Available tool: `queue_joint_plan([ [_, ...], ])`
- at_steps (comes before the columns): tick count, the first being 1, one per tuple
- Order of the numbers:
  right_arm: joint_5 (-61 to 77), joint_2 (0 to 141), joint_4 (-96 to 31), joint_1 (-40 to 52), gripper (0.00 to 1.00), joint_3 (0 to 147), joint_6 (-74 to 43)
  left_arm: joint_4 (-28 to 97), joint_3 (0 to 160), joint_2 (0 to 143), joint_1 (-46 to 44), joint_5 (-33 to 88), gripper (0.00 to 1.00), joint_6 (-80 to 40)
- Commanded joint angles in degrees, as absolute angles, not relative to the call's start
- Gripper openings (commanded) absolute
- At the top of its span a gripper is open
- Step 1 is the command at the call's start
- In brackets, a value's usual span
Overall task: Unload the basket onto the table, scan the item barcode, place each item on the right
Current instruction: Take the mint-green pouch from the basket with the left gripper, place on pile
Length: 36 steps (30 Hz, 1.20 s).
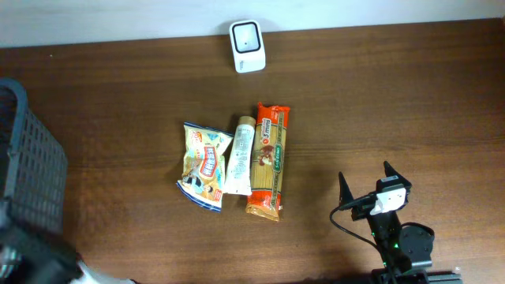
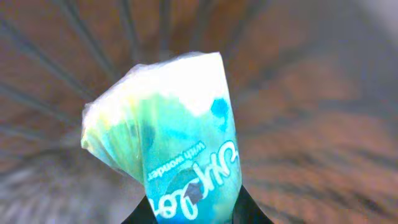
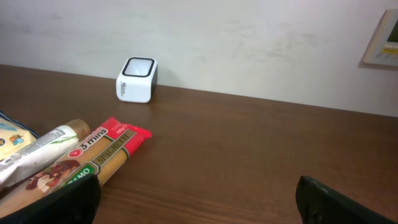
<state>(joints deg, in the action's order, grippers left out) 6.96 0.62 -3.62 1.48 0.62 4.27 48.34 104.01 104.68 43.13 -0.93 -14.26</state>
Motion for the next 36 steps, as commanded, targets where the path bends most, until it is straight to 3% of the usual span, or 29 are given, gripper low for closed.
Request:
queue_joint_plan([
  [1, 6.9, 0.25, -3.88, 1.21, 0.99, 0.32, 4.08, 50.85, 105.1, 83.77, 37.23, 7.49, 0.0, -11.31],
  [5, 6.9, 0.25, -3.86, 1.21, 0.99, 0.32, 4.08, 65.12, 101.84, 80.64, 10.63, 8.21, 0.0, -10.35],
  [7, 6.9, 0.25, -3.88, 1.21, 0.99, 0.32, 4.1, 65.41, 93.97, 83.31, 0.51, 8.16, 0.0, -9.69],
  [12, 6.9, 0.25, -3.88, 1.21, 0.99, 0.32, 4.1, 59.59, 78.91, 93.3, -13.28, 8.14, 0.04, -9.47],
  [13, 6.9, 0.25, -3.86, 1.21, 0.99, 0.32, 4.08, 59.4, 78.63, 95.81, -15.33, 7.44, 0.29, -9.23],
  [14, 6.9, 0.25, -3.88, 1.21, 0.99, 0.32, 4.1, 59.42, 78.63, 97.41, -16.03, 7.03, 0.67, -9.26],
  [15, 6.9, 0.25, -3.88, 1.21, 0.99, 0.32, 4.08, 59.35, 78.78, 97.69, -15.9, 6.72, 0.94, -9.28],
  [16, 6.9, 0.25, -3.88, 1.21, 0.99, 0.32, 4.1, 59.92, 79.99, 97.19, -15.44, 5.91, 1.0, -9.28],
  [21, 6.9, 0.25, -3.86, 1.19, 0.99, 0.32, 4.08, 76.62, 109.65, 90.15, -7.03, -6.61, 0.99, -9.63],
  [23, 6.9, 0.25, -3.88, 1.21, 0.99, 0.32, 4.1, 80.49, 116.11, 86.67, 3.88, -9.63, 0.99, -15.07],
  [24, 6.9, 0.25, -3.88, 1.21, 0.99, 0.32, 4.1, 81.52, 116.29, 83.94, 14.0, -9.98, 0.99, -18.68],
  [28, 6.9, 0.25, -3.88, 1.21, 0.99, 0.32, 4.1, 80.51, 108.68, 83.31, 48.12, -6.87, 0.99, -20.38],
  [30, 6.9, 0.25, -3.86, 1.21, 0.99, 0.32, 4.1, 74.98, 99.79, 83.42, 52.66, -6.7, 0.99, -20.32],
  [32, 6.9, 0.25, -3.88, 1.21, 0.99, 0.32, 4.1, 60.34, 84.4, 84.14, 57.08, -6.35, 0.99, -16.36],
  [36, 6.9, 0.25, -3.88, 1.21, 0.99, 0.32, 4.1, 54.46, 81.3, 96.99, 57.82, -6.24, 0.99, -9.43],
])
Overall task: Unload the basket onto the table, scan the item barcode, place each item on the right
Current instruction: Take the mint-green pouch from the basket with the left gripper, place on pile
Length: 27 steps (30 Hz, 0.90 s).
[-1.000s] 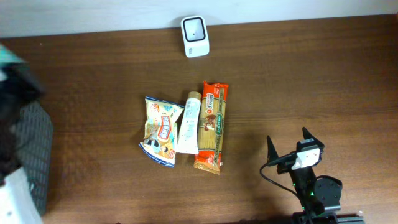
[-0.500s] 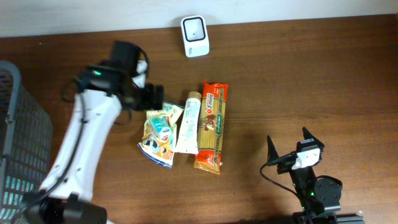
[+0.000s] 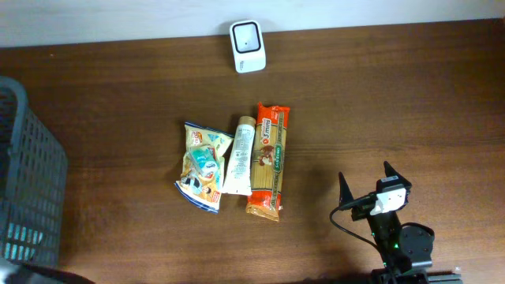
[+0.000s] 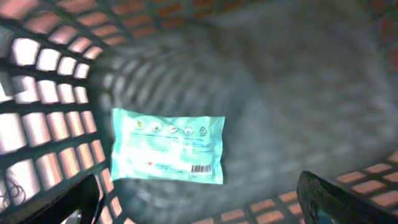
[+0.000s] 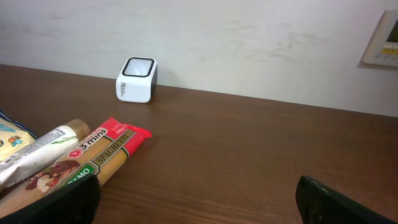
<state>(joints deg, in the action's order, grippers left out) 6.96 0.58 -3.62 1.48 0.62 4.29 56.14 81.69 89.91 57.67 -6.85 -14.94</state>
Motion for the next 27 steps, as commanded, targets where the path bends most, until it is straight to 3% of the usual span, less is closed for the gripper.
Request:
queue_joint_plan([
  [1, 6.9, 0.25, -3.88, 1.21, 0.99, 0.32, 4.1, 54.06, 81.3, 99.94, 57.82, -6.24, 1.0, -8.14],
  [7, 6.9, 0.25, -3.86, 1.21, 0.99, 0.32, 4.1, 50.5, 80.68, 117.47, 57.82, -5.37, 0.99, 5.21],
  [8, 6.9, 0.25, -3.86, 1.21, 0.99, 0.32, 4.08, 50.37, 80.66, 118.56, 57.82, -5.39, 0.94, 5.52],
  [9, 6.9, 0.25, -3.88, 1.21, 0.99, 0.32, 4.1, 50.41, 80.66, 118.93, 57.82, -5.39, 0.61, 5.5],
  [10, 6.9, 0.25, -3.88, 1.21, 0.99, 0.32, 4.1, 50.43, 80.66, 118.93, 57.82, -5.41, 0.06, 5.5],
  [11, 6.9, 0.25, -3.86, 1.21, 0.99, 0.32, 4.08, 50.61, 80.66, 118.93, 57.82, -5.39, 0.0, 5.48],
  [15, 6.9, 0.25, -3.88, 1.21, 0.99, 0.32, 4.08, 57.78, 87.96, 118.8, 57.82, -5.39, 0.0, 4.6],
  [16, 6.9, 0.25, -3.88, 1.21, 0.99, 0.32, 4.1, 60.66, 91.96, 118.8, 57.82, -5.34, 0.05, 4.6],
  [17, 6.9, 0.25, -3.86, 1.21, 0.99, 0.32, 4.08, 63.26, 94.85, 118.8, 57.82, -5.37, 0.57, 4.62],
  [18, 6.9, 0.25, -3.88, 1.21, 0.99, 0.32, 4.1, 63.9, 95.02, 118.8, 57.82, -5.34, 0.8, 4.62],
  [19, 6.9, 0.25, -3.86, 1.21, 0.99, 0.32, 4.08, 64.99, 94.56, 118.83, 57.82, -5.37, 0.94, 4.62],
  [23, 6.9, 0.25, -3.88, 1.21, 0.99, 0.32, 4.08, 65.89, 90.61, 118.93, 57.82, -5.19, 0.94, 12.43],
  [27, 6.9, 0.25, -3.88, 1.21, 0.99, 0.32, 4.1, 63.9, 85.1, 119.13, 58.19, -10.41, 0.87, 15.09],
])
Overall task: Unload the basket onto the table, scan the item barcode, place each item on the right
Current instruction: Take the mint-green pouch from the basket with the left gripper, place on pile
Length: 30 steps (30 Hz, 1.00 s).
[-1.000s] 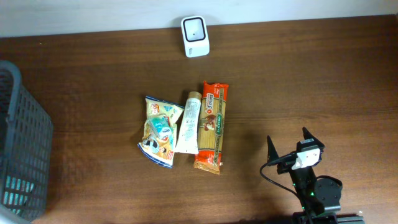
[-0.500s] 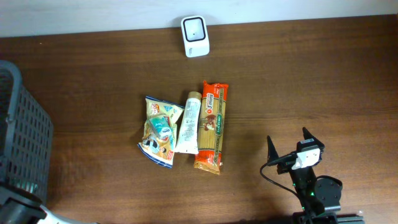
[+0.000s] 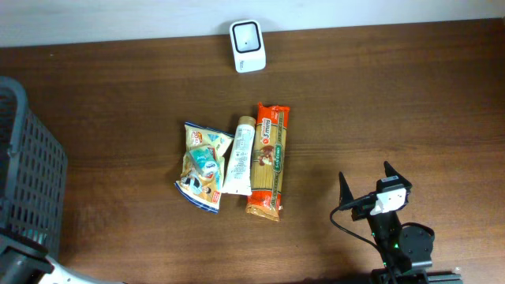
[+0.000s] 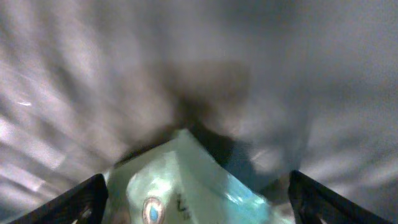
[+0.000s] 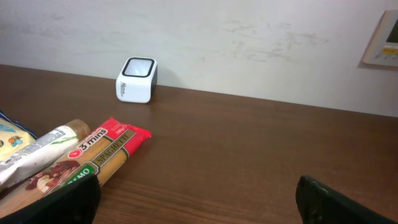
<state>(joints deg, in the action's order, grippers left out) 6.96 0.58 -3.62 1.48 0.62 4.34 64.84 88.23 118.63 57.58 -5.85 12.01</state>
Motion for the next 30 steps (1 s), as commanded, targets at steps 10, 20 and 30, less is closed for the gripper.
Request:
queue_joint_plan([
  [10, 6.9, 0.25, -3.88, 1.21, 0.99, 0.32, 4.1, 69.8, 94.78, 119.13, 59.05, -11.64, 0.0, 5.93],
  [20, 6.9, 0.25, -3.86, 1.21, 0.99, 0.32, 4.1, 82.15, 145.51, 106.61, 48.77, 24.01, 0.0, 3.01],
  [30, 6.9, 0.25, -3.88, 1.21, 0.99, 0.32, 4.1, 81.69, 120.49, 105.01, 1.98, 18.63, 0.0, 0.25],
])
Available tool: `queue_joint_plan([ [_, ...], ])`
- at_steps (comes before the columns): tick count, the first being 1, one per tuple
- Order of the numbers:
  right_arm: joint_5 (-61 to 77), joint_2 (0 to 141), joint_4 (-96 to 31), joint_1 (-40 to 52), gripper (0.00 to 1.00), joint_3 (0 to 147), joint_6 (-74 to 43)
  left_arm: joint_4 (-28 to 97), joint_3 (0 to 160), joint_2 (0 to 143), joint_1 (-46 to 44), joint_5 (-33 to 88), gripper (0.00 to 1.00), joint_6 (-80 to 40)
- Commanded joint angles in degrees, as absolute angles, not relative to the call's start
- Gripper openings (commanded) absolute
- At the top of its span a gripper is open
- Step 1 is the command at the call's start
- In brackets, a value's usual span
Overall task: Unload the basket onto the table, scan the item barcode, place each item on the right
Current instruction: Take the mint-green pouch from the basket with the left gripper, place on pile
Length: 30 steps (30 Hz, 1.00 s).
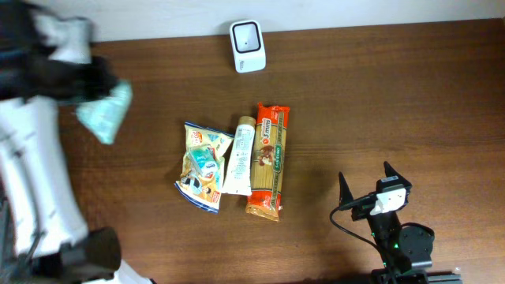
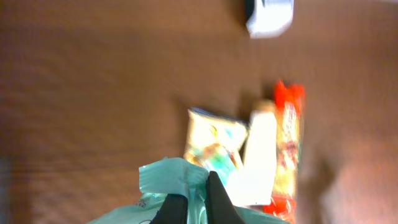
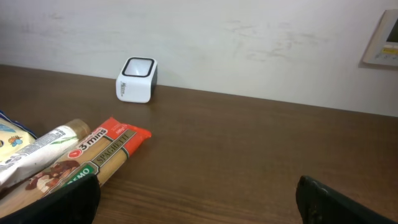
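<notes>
A teal plastic packet [image 1: 106, 115] hangs above the table's left side, pinched in my left gripper [image 1: 95, 88], which is shut on it. In the left wrist view the packet's [image 2: 168, 180] top edge sticks out between the fingers of the left gripper [image 2: 196, 198]. The white barcode scanner [image 1: 247, 46] stands at the back edge, its window facing up. It also shows far off as the scanner [image 2: 268, 15] and scanner [image 3: 137, 79]. My right gripper [image 1: 375, 192] rests open at the front right, nothing between its fingers [image 3: 62, 199].
Three items lie side by side mid-table: a yellow snack bag [image 1: 203, 166], a white tube [image 1: 239, 156] and an orange spaghetti pack [image 1: 268, 160]. The right wrist view shows the spaghetti pack [image 3: 93, 158] and tube [image 3: 34, 155] at its left. A pale wall stands behind the table.
My left gripper was open right over the teal packet inside the basket. Now it is shut on the packet and holds it above the table, left of the three items. The right arm has not moved.
First my left gripper held the teal packet inside the dark basket at the far left. Then the packet lay on the basket floor with the gripper open above it, then close over it. Now the packet is gripped and out over the table.
</notes>
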<state>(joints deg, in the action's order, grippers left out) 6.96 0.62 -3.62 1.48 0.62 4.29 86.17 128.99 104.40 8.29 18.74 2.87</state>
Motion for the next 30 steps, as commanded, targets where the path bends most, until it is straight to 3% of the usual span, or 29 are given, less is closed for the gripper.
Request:
queue_joint_plan([
  [1, 6.9, 0.25, -3.88, 1.21, 0.99, 0.32, 4.1, 75.26, 113.06, 105.01, -2.87, 18.63, 0.0, -2.11],
  [6, 6.9, 0.25, -3.88, 1.21, 0.99, 0.32, 4.08, 52.16, 89.47, 105.06, -16.67, 18.15, 0.0, -12.08],
  [9, 6.9, 0.25, -3.88, 1.21, 0.98, 0.32, 4.08, 46.57, 82.56, 105.06, -20.12, 17.96, 0.0, -18.37],
  [10, 6.9, 0.25, -3.86, 1.21, 0.99, 0.32, 4.1, 45.47, 81.28, 105.06, -20.86, 17.98, 0.12, -18.65],
  [11, 6.9, 0.25, -3.86, 1.21, 0.99, 0.32, 4.1, 44.95, 80.97, 105.06, -21.26, 17.98, 0.74, -18.65],
  [12, 6.24, 0.25, -3.81, 1.13, 0.99, 0.32, 4.27, 44.38, 81.03, 105.03, -21.26, 18.0, 0.99, -18.63],
  [16, 8.32, 0.25, 1.85, 1.1, 0.99, 0.32, 3.03, 48.51, 89.38, 103.7, -16.6, 17.98, 0.99, -16.93],
  [18, 10.61, 0.78, 1.65, 1.1, 0.99, 0.73, -5.1, 55.81, 98.72, 102.32, -11.53, 16.19, 0.99, -11.86],
  [20, 16.14, 3.42, 0.95, 1.1, 0.99, 3.03, -6.02, 65.04, 108.6, 101.95, -6.83, 8.34, 0.99, -6.61],
  [25, 22.76, 27.94, -10.13, 1.1, 0.99, 24.38, -8.01, 72.1, 114.65, 101.86, 2.11, -3.55, 0.99, -2.7],
  [27, 24.05, 40.77, -20.84, 1.1, 0.98, 37.47, -8.01, 72.05, 114.67, 101.58, 4.67, -3.25, 0.99, -1.67],
  [30, 25.78, 56.75, -33.78, 1.1, 0.99, 53.06, -8.01, 72.58, 114.56, 101.6, 5.52, 6.94, 0.99, 10.83],
])
